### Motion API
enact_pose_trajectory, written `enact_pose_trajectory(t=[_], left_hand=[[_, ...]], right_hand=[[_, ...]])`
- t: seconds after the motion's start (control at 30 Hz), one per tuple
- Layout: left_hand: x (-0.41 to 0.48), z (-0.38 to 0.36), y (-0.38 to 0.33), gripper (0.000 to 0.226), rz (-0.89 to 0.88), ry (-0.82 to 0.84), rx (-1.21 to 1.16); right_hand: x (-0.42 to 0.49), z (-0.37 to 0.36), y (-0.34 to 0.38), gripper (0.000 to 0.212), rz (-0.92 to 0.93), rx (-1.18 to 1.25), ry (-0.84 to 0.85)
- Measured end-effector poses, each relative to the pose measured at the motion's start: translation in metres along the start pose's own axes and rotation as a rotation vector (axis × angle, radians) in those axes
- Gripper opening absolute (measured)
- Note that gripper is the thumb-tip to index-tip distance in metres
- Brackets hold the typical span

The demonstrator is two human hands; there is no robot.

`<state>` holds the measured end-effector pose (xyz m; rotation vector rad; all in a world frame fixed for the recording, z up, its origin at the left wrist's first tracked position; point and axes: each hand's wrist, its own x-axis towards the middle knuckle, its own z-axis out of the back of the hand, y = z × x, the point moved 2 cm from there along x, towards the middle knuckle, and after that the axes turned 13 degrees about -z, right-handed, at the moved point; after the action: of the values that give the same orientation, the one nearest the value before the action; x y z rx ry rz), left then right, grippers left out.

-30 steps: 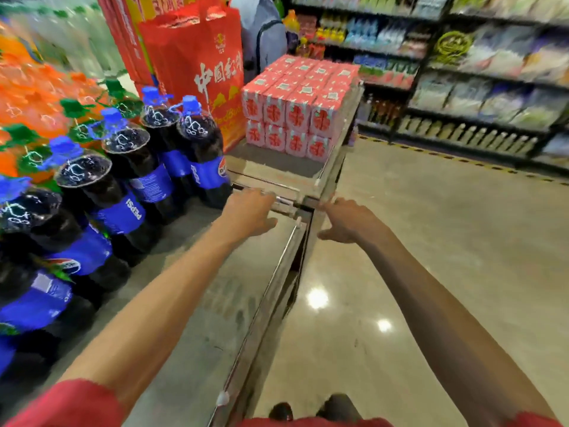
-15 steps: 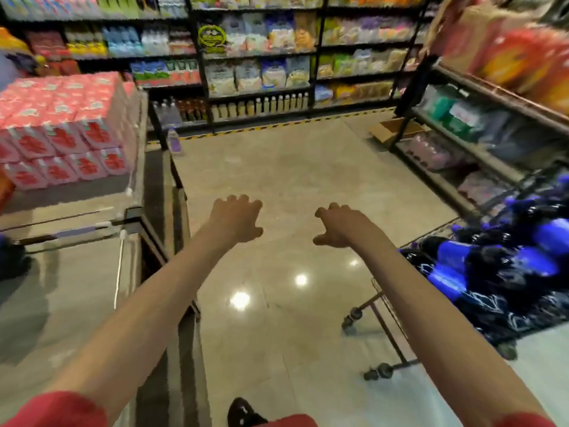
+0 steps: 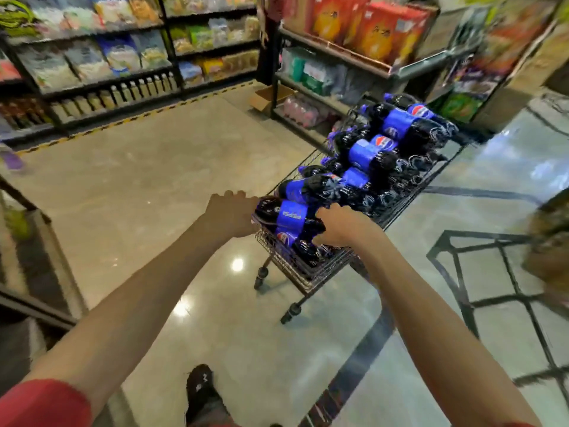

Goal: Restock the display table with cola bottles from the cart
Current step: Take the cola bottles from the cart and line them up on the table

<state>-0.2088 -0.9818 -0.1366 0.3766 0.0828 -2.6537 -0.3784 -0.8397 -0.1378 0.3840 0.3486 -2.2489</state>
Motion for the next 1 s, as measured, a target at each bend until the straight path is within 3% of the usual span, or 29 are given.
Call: enact_pose_trajectory(t=[0.47, 1.0], left_hand=[[0.11, 0.042, -0.111, 0.049, -0.207, 0.01, 0.132], [0.311, 0.119, -0.154, 0.038, -0.247, -0.072, 0.137]], right_hand=[[0.02, -0.001, -0.138, 0.062, -0.118, 0.115, -0.007], [0.172, 0.072, -0.267, 0.066, -0.198, 0.106, -0.025]])
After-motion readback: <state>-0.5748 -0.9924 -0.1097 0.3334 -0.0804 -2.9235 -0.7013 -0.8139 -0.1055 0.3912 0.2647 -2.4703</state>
